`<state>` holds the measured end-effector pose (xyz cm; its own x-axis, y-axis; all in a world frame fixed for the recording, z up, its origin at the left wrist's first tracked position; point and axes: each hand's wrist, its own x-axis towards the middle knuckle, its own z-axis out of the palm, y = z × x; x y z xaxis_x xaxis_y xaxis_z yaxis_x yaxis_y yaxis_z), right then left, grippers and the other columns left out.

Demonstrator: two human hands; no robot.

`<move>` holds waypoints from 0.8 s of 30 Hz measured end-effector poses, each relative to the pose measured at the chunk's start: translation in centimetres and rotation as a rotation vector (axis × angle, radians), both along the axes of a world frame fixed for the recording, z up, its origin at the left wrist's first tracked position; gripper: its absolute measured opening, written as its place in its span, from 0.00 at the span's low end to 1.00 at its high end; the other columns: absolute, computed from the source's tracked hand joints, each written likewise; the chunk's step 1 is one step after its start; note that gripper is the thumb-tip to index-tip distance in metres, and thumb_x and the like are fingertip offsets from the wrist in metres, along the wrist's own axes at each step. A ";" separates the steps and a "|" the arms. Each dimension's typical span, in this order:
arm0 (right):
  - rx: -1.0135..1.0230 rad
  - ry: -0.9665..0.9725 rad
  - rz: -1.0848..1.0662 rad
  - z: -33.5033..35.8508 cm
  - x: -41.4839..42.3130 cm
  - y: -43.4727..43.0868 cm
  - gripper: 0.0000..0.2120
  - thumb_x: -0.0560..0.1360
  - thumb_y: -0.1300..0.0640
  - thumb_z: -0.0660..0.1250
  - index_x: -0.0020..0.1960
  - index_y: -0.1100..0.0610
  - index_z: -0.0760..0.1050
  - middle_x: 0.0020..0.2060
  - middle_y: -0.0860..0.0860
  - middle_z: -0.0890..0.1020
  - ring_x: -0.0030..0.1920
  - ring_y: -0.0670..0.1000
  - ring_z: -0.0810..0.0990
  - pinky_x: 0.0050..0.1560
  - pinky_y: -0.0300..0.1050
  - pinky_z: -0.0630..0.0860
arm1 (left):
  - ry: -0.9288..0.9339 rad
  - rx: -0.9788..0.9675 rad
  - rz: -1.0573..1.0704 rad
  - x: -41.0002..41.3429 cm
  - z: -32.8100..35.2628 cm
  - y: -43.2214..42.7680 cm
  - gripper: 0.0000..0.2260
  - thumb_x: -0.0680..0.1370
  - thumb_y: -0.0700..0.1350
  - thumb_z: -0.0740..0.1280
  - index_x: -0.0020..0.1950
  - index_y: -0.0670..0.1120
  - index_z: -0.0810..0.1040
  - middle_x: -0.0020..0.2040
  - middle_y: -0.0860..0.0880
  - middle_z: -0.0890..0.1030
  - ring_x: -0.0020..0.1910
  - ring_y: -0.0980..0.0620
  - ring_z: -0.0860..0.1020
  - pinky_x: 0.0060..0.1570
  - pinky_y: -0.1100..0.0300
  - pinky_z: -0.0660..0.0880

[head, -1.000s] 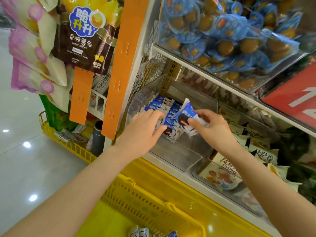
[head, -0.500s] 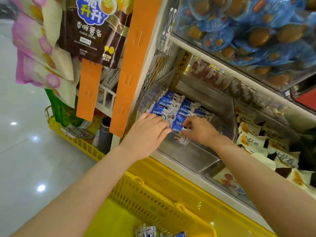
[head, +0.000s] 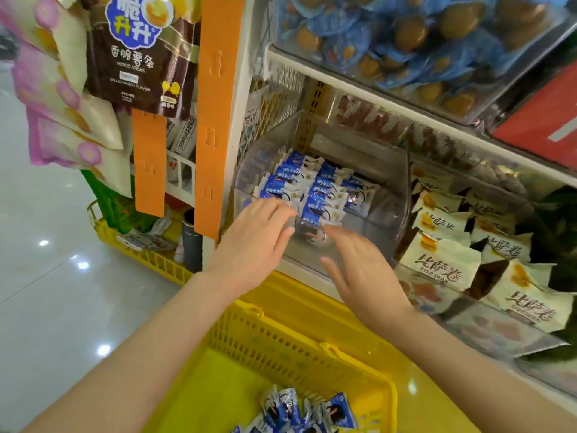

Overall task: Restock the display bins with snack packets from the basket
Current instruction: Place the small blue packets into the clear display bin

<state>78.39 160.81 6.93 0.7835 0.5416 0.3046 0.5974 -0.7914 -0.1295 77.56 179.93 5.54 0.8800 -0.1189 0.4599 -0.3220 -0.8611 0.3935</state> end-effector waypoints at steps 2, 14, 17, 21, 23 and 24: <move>0.074 -0.155 0.059 -1.6 -1.3 -1.2 0.18 0.77 0.57 0.63 0.65 0.62 0.71 0.64 0.56 0.74 0.67 0.55 0.70 0.69 0.51 0.65 | -0.050 -0.055 -0.006 -1.6 -0.8 -1.0 0.14 0.80 0.43 0.59 0.65 0.44 0.72 0.62 0.47 0.73 0.63 0.51 0.68 0.63 0.60 0.62; -0.175 0.731 -0.125 -23.7 -8.5 -4.8 0.16 0.82 0.53 0.54 0.69 0.55 0.63 0.65 0.52 0.69 0.61 0.51 0.71 0.60 0.42 0.68 | 0.776 0.010 -0.074 -10.0 -22.0 -3.6 0.15 0.81 0.48 0.56 0.67 0.48 0.67 0.62 0.50 0.70 0.58 0.54 0.69 0.56 0.62 0.66; -0.300 0.975 -0.185 -27.9 -10.0 -5.1 0.25 0.81 0.51 0.55 0.75 0.56 0.54 0.73 0.54 0.61 0.71 0.53 0.62 0.70 0.46 0.59 | 1.039 0.028 -0.072 -11.4 -27.0 -2.6 0.17 0.81 0.49 0.56 0.69 0.46 0.65 0.66 0.46 0.68 0.63 0.48 0.69 0.60 0.58 0.66; -0.370 1.081 -0.266 -31.3 -10.7 -5.8 0.30 0.79 0.48 0.60 0.76 0.56 0.51 0.75 0.53 0.57 0.74 0.54 0.58 0.72 0.48 0.60 | 1.276 0.020 -0.038 -12.9 -31.8 -1.4 0.19 0.82 0.49 0.56 0.71 0.44 0.63 0.71 0.43 0.65 0.70 0.45 0.64 0.65 0.54 0.65; -0.422 1.059 -0.285 -32.2 -10.5 -6.0 0.33 0.78 0.46 0.61 0.76 0.56 0.50 0.75 0.53 0.56 0.74 0.53 0.57 0.73 0.48 0.59 | 1.360 -0.031 -0.033 -13.2 -33.4 -0.8 0.19 0.81 0.48 0.57 0.71 0.45 0.63 0.71 0.44 0.66 0.68 0.45 0.66 0.63 0.53 0.66; -0.435 1.063 -0.293 -32.5 -10.3 -6.0 0.34 0.78 0.46 0.61 0.76 0.57 0.50 0.75 0.53 0.56 0.75 0.53 0.56 0.73 0.47 0.58 | 1.384 -0.058 -0.031 -13.2 -33.9 -0.6 0.19 0.81 0.48 0.58 0.71 0.45 0.64 0.69 0.44 0.67 0.67 0.46 0.68 0.62 0.53 0.67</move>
<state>68.12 154.77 -25.54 0.6438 0.1962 -0.7396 0.1410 -0.9804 -0.1374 64.34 179.32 -28.38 0.6168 -0.1574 -0.7712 0.3374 -0.8324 0.4397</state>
